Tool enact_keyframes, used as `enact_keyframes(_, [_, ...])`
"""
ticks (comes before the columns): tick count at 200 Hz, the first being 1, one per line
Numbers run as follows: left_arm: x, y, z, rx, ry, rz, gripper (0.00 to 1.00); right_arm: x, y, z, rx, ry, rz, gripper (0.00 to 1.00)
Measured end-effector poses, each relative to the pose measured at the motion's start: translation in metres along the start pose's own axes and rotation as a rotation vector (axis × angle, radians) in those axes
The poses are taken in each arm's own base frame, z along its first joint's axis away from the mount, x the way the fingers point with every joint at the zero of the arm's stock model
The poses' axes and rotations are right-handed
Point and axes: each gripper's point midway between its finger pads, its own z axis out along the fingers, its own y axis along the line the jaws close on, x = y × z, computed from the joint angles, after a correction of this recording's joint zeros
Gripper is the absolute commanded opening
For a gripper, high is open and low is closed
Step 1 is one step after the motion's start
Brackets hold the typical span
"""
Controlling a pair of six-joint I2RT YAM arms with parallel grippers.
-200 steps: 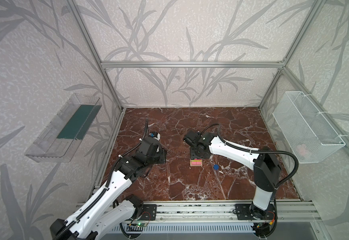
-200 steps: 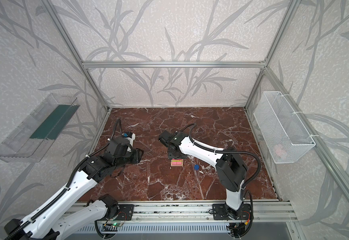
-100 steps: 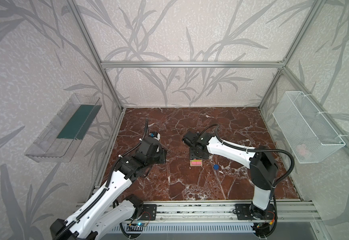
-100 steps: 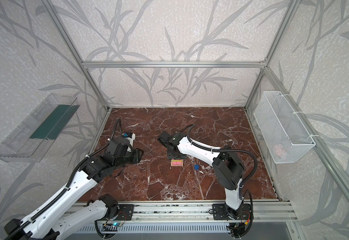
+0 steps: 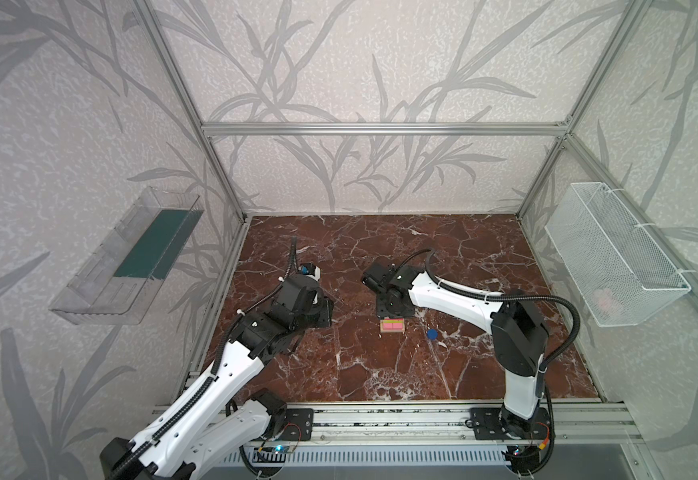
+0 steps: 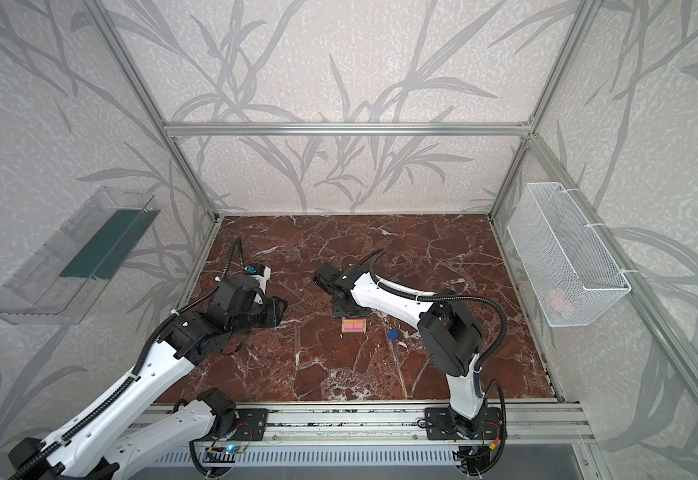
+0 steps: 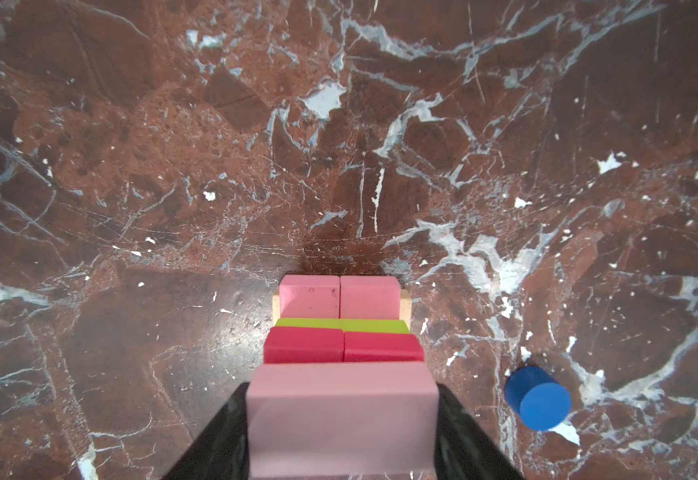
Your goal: Build the wood block tower
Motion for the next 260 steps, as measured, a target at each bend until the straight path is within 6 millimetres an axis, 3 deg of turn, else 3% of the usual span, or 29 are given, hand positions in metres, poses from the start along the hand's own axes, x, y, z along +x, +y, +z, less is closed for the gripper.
enact_keyframes(260, [0.0014,0.0009,0.0009,-0.003,0.003,0.000,0.39,-0.0053,0.0031,-0.0025,0.003,-0.009,0.001,0.57])
